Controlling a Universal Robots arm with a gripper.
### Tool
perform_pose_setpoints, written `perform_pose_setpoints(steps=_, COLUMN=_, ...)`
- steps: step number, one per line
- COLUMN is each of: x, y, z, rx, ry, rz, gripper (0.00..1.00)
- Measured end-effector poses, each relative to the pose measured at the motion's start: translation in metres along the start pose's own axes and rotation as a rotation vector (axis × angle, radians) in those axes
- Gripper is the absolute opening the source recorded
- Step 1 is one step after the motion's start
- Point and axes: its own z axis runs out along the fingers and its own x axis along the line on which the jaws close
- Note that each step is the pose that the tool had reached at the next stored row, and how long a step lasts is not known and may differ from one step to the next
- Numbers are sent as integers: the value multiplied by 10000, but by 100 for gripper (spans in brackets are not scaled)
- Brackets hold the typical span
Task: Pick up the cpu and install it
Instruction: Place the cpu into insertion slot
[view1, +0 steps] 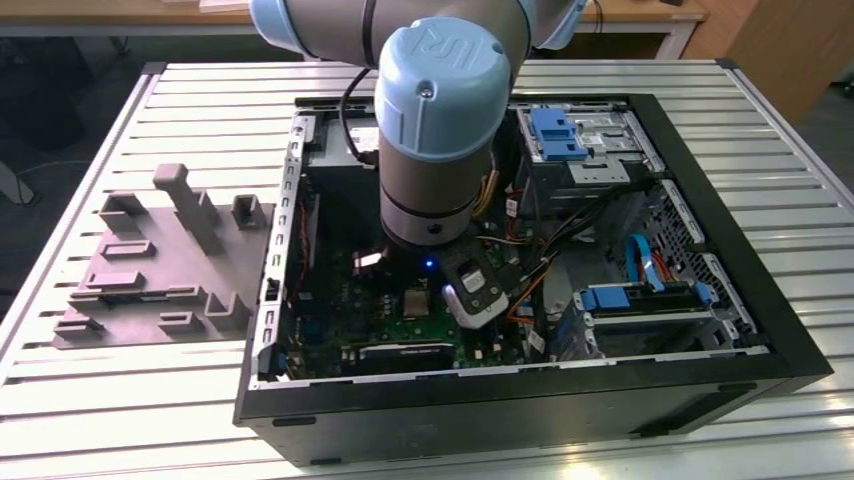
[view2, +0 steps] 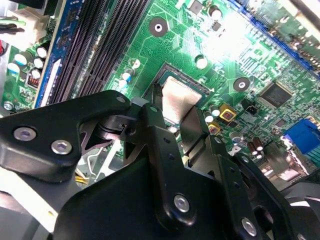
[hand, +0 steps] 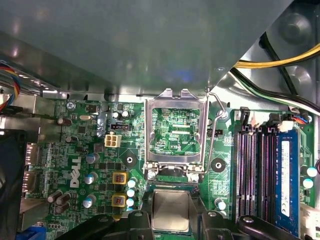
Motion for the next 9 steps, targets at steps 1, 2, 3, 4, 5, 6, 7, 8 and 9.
perform_pose_setpoints(steps=1, x=0, y=0, z=0, rx=2, ry=0, rz=-1, gripper=40)
perform_pose_setpoints(steps=2, x=0, y=-1, z=0, rx=7, ry=1, rz=-1, gripper=40)
perform_pose_setpoints(steps=3, x=0, y=-1, z=-1, rx=9, ry=0, rz=-1, gripper=40)
perform_pose_setpoints(steps=4, x=0, y=0, z=-1, rx=10, ry=0, rz=-1, gripper=40)
perform_pose_setpoints(steps=5, x=0, y=0, z=-3, rx=9, ry=0, rz=-1, gripper=41)
perform_pose_setpoints(steps=6, x=0, y=0, z=-4, rx=9, ry=0, rz=-1, gripper=41)
perform_pose_setpoints(steps=7, x=0, y=0, z=-6, rx=10, ry=0, rz=-1, gripper=47)
perform_pose_setpoints(steps=8, x=0, y=0, z=-6, rx=10, ry=0, rz=-1, gripper=47)
perform_pose_setpoints(steps=9, x=0, y=0, z=-6, rx=10, ry=0, rz=-1, gripper=53)
